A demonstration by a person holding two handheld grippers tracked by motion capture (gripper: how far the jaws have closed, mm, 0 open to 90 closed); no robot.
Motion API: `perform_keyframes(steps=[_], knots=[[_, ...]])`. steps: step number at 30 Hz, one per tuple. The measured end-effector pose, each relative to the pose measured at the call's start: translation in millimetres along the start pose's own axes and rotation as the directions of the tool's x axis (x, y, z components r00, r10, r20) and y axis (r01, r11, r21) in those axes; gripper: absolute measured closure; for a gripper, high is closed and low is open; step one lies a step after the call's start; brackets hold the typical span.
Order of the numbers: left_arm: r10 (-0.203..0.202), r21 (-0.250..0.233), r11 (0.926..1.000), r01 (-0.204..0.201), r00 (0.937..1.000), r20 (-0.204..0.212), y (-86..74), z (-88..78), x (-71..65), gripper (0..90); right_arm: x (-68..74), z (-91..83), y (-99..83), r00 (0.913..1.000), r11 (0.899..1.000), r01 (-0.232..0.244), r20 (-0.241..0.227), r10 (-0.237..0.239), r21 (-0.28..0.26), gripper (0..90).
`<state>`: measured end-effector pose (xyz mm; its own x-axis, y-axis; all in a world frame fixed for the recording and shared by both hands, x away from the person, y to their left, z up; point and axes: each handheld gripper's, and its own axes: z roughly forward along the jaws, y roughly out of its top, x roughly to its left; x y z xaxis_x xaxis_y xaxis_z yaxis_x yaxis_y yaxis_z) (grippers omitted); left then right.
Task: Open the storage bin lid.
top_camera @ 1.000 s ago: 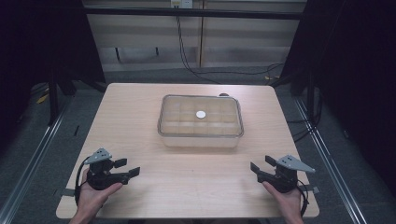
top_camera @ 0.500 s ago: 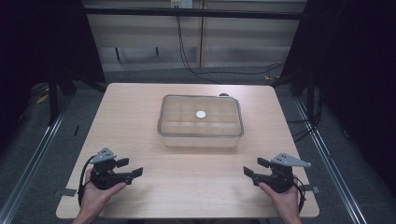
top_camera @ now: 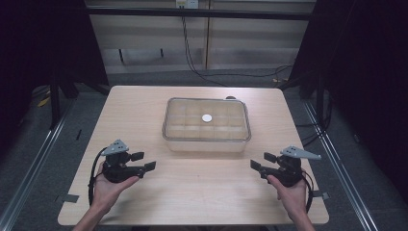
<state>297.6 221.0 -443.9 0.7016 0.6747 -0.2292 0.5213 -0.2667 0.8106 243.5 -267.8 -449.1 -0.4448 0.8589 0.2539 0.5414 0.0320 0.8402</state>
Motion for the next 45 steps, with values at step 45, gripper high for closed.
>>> perform_keyframes(steps=[45], knots=[[-0.014,-0.007,0.9999,0.013,0.9981,-0.059,78.3,35.0,35.3,20.7,-29.5,39.9,78.7,0.9974,0.994,0.06,-0.045,-0.056,0.096,21.3]])
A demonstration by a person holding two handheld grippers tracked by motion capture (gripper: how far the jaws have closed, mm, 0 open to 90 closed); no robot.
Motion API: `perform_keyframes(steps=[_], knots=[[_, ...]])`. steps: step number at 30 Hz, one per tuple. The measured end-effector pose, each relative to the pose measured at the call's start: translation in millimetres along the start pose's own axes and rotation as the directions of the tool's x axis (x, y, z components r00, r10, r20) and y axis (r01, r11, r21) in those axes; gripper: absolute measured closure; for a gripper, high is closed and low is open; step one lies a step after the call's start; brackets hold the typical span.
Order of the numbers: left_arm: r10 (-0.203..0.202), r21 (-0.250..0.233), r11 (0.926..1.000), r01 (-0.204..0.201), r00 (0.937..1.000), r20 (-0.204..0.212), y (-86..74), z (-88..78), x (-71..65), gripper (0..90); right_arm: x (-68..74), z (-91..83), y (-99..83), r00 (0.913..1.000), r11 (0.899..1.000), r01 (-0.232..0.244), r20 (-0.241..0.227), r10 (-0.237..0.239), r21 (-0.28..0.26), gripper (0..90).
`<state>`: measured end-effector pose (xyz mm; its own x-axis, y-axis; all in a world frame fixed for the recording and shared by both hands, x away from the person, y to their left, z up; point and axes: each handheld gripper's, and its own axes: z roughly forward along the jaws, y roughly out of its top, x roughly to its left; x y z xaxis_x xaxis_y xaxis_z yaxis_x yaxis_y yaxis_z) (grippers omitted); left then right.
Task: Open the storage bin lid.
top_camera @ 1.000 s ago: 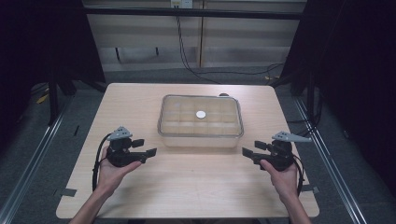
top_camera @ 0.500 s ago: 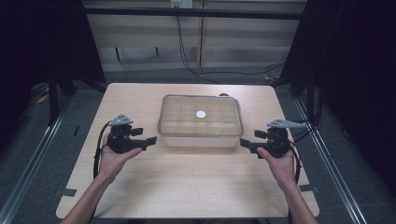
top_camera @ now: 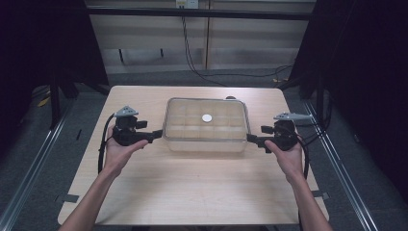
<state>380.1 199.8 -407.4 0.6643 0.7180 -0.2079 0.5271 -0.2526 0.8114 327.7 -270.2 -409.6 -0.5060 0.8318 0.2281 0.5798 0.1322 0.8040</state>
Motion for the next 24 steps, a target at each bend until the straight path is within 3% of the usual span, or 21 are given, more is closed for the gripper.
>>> perform_keyframes(steps=[9,14,15,17,20,21,24], knots=[[-0.012,0.034,0.9994,0.012,0.9999,-0.006,4.1,13.1,6.9,21.6,-8.6,17.6,3.8,0.9995,0.999,-0.032,-0.006,0.032,0.044,23.3],[-0.011,0.051,0.9986,0.011,0.9999,-0.004,9.7,22.8,10.7,21.3,-12.0,26.4,14.3,0.9997,0.998,-0.02,-0.011,0.021,0.061,22.8],[-0.035,0.038,0.9987,0.035,0.9993,0.014,10.8,27.0,12.8,21.0,-13.8,33.5,18.6,0.9997,0.997,-0.019,-0.011,0.02,0.078,21.6],[-0.018,0.061,0.998,0.017,0.9998,0.005,11.1,32.5,12.0,21.0,-15.5,40.7,21.5,1.0,0.996,-0.009,-0.002,0.009,0.087,21.5],[-0.006,0.069,0.9976,0.006,1.0,0.0,12.0,37.0,11.2,20.7,-18.5,44.8,22.5,0.9999,0.999,-0.003,0.012,0.002,0.052,25.6],[-0.016,0.068,0.9976,0.016,0.9999,0.003,12.9,39.0,11.9,19.9,-24.8,49.9,24.0,0.9995,0.998,-0.029,-0.008,0.029,0.058,23.4],[-0.035,0.081,0.9961,0.035,0.9994,0.004,16.3,47.2,15.9,18.7,-27.5,55.2,27.4,0.9992,0.996,-0.038,-0.007,0.039,0.08,21.3]])
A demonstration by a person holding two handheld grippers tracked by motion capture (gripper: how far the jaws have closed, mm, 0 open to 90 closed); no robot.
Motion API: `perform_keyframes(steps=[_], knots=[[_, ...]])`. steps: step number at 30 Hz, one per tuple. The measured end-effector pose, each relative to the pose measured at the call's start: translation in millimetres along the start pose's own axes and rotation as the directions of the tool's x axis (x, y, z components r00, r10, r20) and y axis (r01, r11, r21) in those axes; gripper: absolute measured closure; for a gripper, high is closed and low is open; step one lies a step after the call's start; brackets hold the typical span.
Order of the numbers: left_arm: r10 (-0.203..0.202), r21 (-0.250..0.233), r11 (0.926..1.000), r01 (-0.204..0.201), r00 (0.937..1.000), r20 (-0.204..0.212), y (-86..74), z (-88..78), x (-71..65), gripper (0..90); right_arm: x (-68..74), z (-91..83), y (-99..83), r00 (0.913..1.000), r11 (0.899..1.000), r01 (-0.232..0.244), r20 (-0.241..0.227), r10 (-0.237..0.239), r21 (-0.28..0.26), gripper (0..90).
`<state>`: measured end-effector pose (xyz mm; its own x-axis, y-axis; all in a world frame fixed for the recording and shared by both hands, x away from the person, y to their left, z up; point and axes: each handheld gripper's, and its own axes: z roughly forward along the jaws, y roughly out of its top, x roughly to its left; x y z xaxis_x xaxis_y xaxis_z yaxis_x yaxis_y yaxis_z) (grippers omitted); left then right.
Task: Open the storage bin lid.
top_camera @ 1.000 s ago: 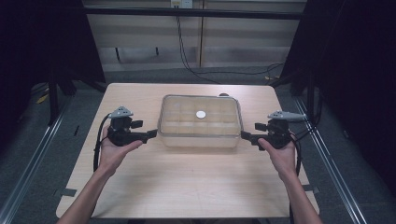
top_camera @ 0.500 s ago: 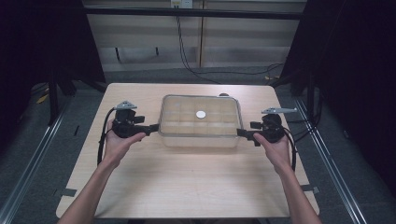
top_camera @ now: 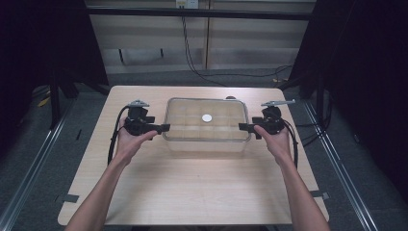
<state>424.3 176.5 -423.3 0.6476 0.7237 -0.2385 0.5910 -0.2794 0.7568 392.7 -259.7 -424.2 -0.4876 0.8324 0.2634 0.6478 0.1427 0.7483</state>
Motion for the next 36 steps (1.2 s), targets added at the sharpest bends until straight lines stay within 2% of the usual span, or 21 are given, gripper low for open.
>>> perform_keyframes(steps=[2,4,10,11,15,17,18,21,22,28,33,36], knots=[[-0.009,0.0,1.0,0.009,1.0,-0.004,1.7,4.8,0.0,18.7,-0.9,4.8,2.6,1.0,1.0,0.002,0.001,-0.002,0.027,19.4],[0.002,0.009,1.0,-0.002,1.0,0.001,2.0,8.5,-1.1,18.7,-1.4,8.9,3.5,0.9999,0.999,0.006,0.012,-0.006,0.044,20.0],[0.004,0.036,0.9994,-0.004,1.0,0.007,0.6,18.1,-1.5,17.4,-7.8,17.2,1.0,0.9997,0.998,-0.024,0.005,0.024,0.059,20.7],[-0.012,0.035,0.9993,0.011,0.9998,0.018,0.1,21.0,-1.2,17.5,-8.1,21.1,0.1,0.9996,0.998,-0.027,0.007,0.027,0.065,19.5],[-0.013,0.049,0.9987,0.012,0.9998,0.015,0.2,28.2,-0.1,18.6,-6.1,24.9,0.1,0.9986,0.997,-0.052,-0.008,0.052,0.061,13.7],[-0.01,0.059,0.9982,0.009,0.9997,0.022,1.7,32.7,-0.5,18.5,-3.1,29.2,1.1,0.9989,0.996,-0.04,0.026,0.038,0.083,13.4],[-0.01,0.059,0.9982,0.009,0.9997,0.022,1.7,32.7,-0.5,18.5,-3.1,29.2,1.1,0.9989,0.996,-0.04,0.026,0.038,0.083,13.4],[-0.008,0.068,0.9977,0.006,0.9993,0.036,2.7,38.2,-2.0,18.0,-5.2,35.1,-0.9,0.9981,0.993,-0.06,-0.012,0.061,0.103,12.9],[-0.013,0.07,0.9975,0.009,0.9988,0.048,3.1,40.6,-2.6,17.2,-5.0,36.0,-1.0,0.998,0.993,-0.061,-0.01,0.063,0.102,12.4],[-0.01,0.075,0.9972,0.006,0.9986,0.053,4.9,43.1,-1.6,15.7,-3.9,37.2,-0.1,0.9984,0.993,-0.057,-0.001,0.057,0.102,11.2],[-0.014,0.076,0.997,0.011,0.999,0.042,6.8,45.7,-1.8,14.8,-8.4,42.2,-0.3,0.995,0.99,-0.094,-0.022,0.097,0.106,8.5],[-0.017,0.072,0.9973,0.013,0.9986,0.05,6.1,45.6,-0.8,15.3,-9.2,42.1,-0.1,0.9943,0.989,-0.099,-0.029,0.103,0.111,8.5]])
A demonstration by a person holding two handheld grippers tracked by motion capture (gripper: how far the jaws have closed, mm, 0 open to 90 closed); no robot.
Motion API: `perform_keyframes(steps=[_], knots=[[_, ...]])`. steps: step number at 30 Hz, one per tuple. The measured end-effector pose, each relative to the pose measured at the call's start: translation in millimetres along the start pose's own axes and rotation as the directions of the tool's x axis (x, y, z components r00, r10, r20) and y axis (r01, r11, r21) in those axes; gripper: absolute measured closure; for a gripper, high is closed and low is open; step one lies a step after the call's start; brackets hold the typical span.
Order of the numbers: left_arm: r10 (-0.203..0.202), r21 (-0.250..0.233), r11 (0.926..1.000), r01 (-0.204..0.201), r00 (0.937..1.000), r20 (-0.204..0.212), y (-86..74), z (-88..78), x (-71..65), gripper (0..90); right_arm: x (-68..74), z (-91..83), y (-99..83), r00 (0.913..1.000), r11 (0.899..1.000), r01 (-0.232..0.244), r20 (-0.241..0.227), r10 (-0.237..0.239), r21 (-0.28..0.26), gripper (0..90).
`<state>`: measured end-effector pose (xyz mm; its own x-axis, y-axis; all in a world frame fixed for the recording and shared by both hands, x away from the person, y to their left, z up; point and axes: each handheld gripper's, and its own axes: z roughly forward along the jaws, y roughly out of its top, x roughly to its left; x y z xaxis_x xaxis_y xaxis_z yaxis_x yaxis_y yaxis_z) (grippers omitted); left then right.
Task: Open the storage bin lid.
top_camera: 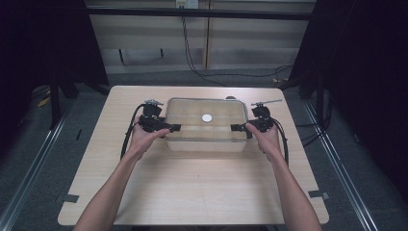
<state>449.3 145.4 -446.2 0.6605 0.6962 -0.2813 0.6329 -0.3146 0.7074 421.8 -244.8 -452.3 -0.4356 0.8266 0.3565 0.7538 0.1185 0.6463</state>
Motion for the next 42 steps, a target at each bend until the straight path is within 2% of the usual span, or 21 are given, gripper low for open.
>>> perform_keyframes(steps=[4,5,7,10,12,13,14,15,17,22,23,27,31,32,36,39,42], knots=[[-0.012,0.007,0.9999,0.012,0.9999,0.011,0.3,1.9,0.3,14.5,-1.5,1.8,0.7,0.9999,1.0,-0.014,-0.001,0.014,0.0,8.1],[-0.036,0.012,0.9993,0.036,0.9991,0.02,-0.1,3.0,-1.3,14.7,0.7,1.3,1.1,0.9999,1.0,-0.006,0.012,0.006,-0.002,8.9],[-0.045,0.005,0.999,0.045,0.9987,0.024,-0.6,2.4,-0.4,15.4,4.0,-0.5,2.2,0.9988,1.0,0.013,0.048,-0.012,-0.015,13.2],[-0.044,0.0,0.999,0.044,0.9987,0.024,-1.2,1.4,1.1,17.8,6.1,-2.0,3.0,0.9974,1.0,0.023,0.069,-0.021,-0.02,13.7],[-0.036,-0.018,0.9992,0.036,0.9993,-0.006,-1.3,-0.5,-0.3,19.4,4.9,-2.3,2.1,0.9976,0.999,0.02,0.067,-0.017,-0.037,16.2],[-0.036,-0.018,0.9992,0.036,0.9993,-0.006,-1.3,-0.5,-0.3,20.1,4.7,-2.3,1.6,0.9974,0.999,0.015,0.071,-0.012,-0.044,16.4],[-0.027,-0.028,0.9993,0.026,0.9991,-0.032,-1.1,-1.5,-1.7,20.1,4.7,-2.3,1.6,0.9974,0.999,0.015,0.071,-0.012,-0.044,16.4],[-0.035,-0.035,0.9988,0.034,0.9986,-0.039,-0.9,-1.4,-3.0,20.9,4.3,-2.0,1.1,0.9974,0.998,0.015,0.071,-0.012,-0.053,16.6],[-0.041,-0.031,0.9987,0.04,0.9987,-0.031,-1.4,-1.3,-1.8,21.9,4.5,-1.6,0.3,0.9969,0.998,0.014,0.078,-0.009,-0.065,16.7],[-0.047,-0.067,0.9967,0.046,0.9987,-0.019,-4.0,-3.8,-2.1,25.2,6.4,-3.7,0.2,0.9941,0.995,0.024,0.108,-0.014,-0.095,19.9],[-0.035,-0.065,0.9973,0.034,0.9992,-0.017,-3.5,-5.3,-1.9,26.3,6.4,-4.9,0.4,0.9942,0.994,0.021,0.107,-0.01,-0.103,20.0],[-0.037,-0.082,0.996,0.036,0.9991,-0.018,-1.7,-9.8,-2.8,32.4,6.7,-6.4,-0.3,0.9957,0.994,0.024,0.092,-0.014,-0.109,19.8],[-0.039,-0.095,0.9948,0.038,0.9992,-0.007,-2.0,-14.7,-1.6,40.4,5.5,-13.9,-0.4,0.9965,0.988,0.008,0.084,0.006,-0.157,28.4],[-0.029,-0.095,0.995,0.029,0.9996,-0.005,-1.9,-16.2,-0.9,40.4,5.5,-13.9,-0.4,0.9965,0.988,0.008,0.084,0.006,-0.157,28.4],[-0.036,-0.094,0.995,0.034,0.9993,-0.012,-2.2,-17.7,-3.5,42.7,5.8,-17.2,-1.1,0.9969,0.986,0.01,0.079,0.004,-0.167,30.3],[-0.041,-0.111,0.9929,0.043,0.9989,0.022,-5.3,-17.7,-3.3,45.0,3.7,-20.9,-3.3,0.9979,0.983,-0.001,0.063,0.013,-0.182,35.6],[-0.036,-0.12,0.9921,0.039,0.9989,0.029,-4.9,-19.1,-4.7,47.8,2.4,-22.3,-4.2,0.9981,0.983,-0.006,0.058,0.017,-0.185,38.5]])
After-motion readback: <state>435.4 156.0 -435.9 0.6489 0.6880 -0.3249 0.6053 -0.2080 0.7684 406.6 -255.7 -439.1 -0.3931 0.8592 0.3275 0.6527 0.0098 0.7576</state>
